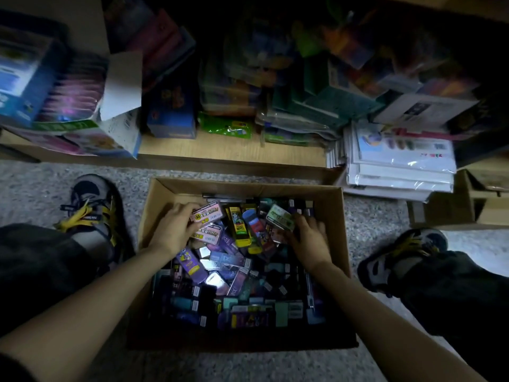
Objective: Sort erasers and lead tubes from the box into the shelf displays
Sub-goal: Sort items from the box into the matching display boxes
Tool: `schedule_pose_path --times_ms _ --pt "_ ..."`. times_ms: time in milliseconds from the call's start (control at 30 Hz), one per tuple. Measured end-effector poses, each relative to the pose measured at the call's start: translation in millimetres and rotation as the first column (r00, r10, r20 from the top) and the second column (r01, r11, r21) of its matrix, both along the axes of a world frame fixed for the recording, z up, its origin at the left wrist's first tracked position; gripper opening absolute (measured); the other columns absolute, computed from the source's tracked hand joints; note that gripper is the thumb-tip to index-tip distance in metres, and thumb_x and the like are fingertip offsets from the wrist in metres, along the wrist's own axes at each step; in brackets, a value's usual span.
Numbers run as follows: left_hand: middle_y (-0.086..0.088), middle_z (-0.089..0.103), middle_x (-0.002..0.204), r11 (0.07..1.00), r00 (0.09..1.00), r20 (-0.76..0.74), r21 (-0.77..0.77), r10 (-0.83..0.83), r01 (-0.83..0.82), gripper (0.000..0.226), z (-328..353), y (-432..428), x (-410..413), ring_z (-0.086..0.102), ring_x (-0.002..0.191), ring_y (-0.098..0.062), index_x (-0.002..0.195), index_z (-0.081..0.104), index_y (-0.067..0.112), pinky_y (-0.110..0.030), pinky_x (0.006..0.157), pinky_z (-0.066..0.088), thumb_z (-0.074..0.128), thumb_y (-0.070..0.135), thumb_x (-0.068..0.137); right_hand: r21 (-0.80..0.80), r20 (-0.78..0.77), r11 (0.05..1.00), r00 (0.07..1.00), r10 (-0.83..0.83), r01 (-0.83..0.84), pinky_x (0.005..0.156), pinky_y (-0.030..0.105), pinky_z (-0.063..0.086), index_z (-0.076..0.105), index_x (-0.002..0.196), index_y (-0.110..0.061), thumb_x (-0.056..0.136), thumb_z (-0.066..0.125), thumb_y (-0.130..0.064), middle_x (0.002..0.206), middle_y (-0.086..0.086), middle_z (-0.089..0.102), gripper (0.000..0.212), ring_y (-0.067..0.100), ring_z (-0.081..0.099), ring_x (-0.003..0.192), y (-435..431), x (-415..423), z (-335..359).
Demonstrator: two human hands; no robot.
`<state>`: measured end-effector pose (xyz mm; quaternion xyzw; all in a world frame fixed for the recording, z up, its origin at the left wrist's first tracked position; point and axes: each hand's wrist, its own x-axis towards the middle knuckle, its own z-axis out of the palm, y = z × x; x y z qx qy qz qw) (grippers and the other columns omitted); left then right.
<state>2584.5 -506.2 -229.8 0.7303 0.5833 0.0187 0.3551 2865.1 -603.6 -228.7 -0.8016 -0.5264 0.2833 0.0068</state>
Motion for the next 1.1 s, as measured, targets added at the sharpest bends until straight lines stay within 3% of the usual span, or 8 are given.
schedule_pose_path --times_ms 100,167,333,633,733,967,1033,1100 --pt "-0.016 0.051 0.109 0.997 0.999 0.042 -0.079 -0.007 0.01 0.04 0.9 -5.3 -3.7 0.052 0.105 -0.03 0.116 0.055 0.006 -0.027 0.084 0.046 0.072 0.014 0.08 -0.032 -0.127 0.998 0.991 -0.053 0.05 0.103 0.046 0.035 0.035 0.138 -0.024 0.092 0.053 -0.04 0.137 0.009 0.042 0.052 0.031 0.041 0.123 -9.5 -9.6 4.9" --pt "-0.015 0.052 0.113 0.992 0.994 -0.044 -0.09 -0.096 0.092 0.047 -0.3 -6.0 -7.3 0.05 0.108 -0.031 0.117 0.052 0.01 -0.037 0.091 0.04 0.075 0.02 0.078 -0.048 -0.193 0.995 0.976 -0.1 0.093 0.104 0.047 0.036 0.035 0.138 -0.023 0.09 0.057 -0.039 0.137 0.01 0.041 0.055 0.031 0.042 0.124 -14.0 -13.1 7.5" --pt "-0.011 0.046 0.123 0.964 0.916 -0.305 -0.141 -0.259 0.226 0.062 0.5 -7.3 -6.0 0.045 0.112 -0.03 0.125 0.041 0.016 -0.035 0.088 0.036 0.076 0.029 0.075 -0.168 -0.209 0.973 0.958 -0.195 0.162 0.106 0.041 0.03 0.032 0.138 -0.013 0.084 0.066 -0.036 0.139 0.016 0.04 0.068 0.034 0.031 0.13 -12.2 -15.3 9.5" --pt "-0.008 0.047 0.126 0.922 0.786 -0.483 -0.17 -0.385 0.347 0.061 3.4 5.4 1.4 0.042 0.118 -0.026 0.122 0.052 0.015 -0.033 0.098 0.035 0.072 0.048 0.073 -0.224 -0.44 0.903 0.789 -0.428 0.366 0.093 0.035 0.049 0.045 0.127 -0.006 0.077 0.074 -0.006 0.126 0.014 0.058 0.058 0.028 0.056 0.114 -13.4 -16.3 8.6" --pt "-0.008 0.051 0.121 0.929 0.834 -0.407 -0.166 -0.371 0.332 0.052 3.2 2.6 0.0 0.049 0.114 -0.024 0.119 0.052 0.013 -0.03 0.09 0.038 0.071 0.04 0.078 -0.25 -0.503 0.857 0.696 -0.512 0.45 0.093 0.042 0.049 0.046 0.125 -0.002 0.079 0.071 -0.002 0.122 0.017 0.06 0.053 0.032 0.057 0.113 -17.9 -19.1 6.7" --pt "-0.008 0.067 0.092 0.99 0.957 -0.253 -0.011 -0.139 0.141 0.044 17.2 -10.6 -3.7 0.059 0.076 -0.024 0.107 0.047 0.015 -0.029 0.057 0.038 0.068 0.043 0.081 -0.201 -0.542 0.813 0.629 -0.557 0.546 0.086 0.03 0.046 0.054 0.123 0.001 0.086 0.064 -0.006 0.12 0.017 0.061 0.039 0.031 0.058 0.113 -29.1 -18.4 15.9" --pt "-0.009 0.066 0.087 0.997 0.999 -0.026 -0.075 0.028 -0.03 0.038 25.5 -13.9 2.1 0.062 0.074 -0.024 0.102 0.051 0.011 -0.033 0.062 0.045 0.071 0.036 0.081 -0.178 -0.598 0.799 0.582 -0.551 0.574 0.086 0.03 0.049 0.055 0.121 0.001 0.087 0.064 -0.007 0.119 0.017 0.063 0.036 0.028 0.06 0.107 -32.5 -18.8 25.2" --pt "-0.014 0.069 0.098 0.946 0.928 0.257 -0.255 0.268 -0.202 0.031 36.2 -21.0 11.5 0.066 0.081 -0.018 0.107 0.056 0.007 -0.032 0.076 0.051 0.068 0.025 0.084 -0.182 -0.686 0.801 0.511 -0.519 0.57 0.074 0.027 0.055 0.06 0.114 -0.002 0.086 0.065 -0.008 0.112 0.018 0.066 0.029 0.021 0.065 0.091 -34.0 -20.0 37.8"
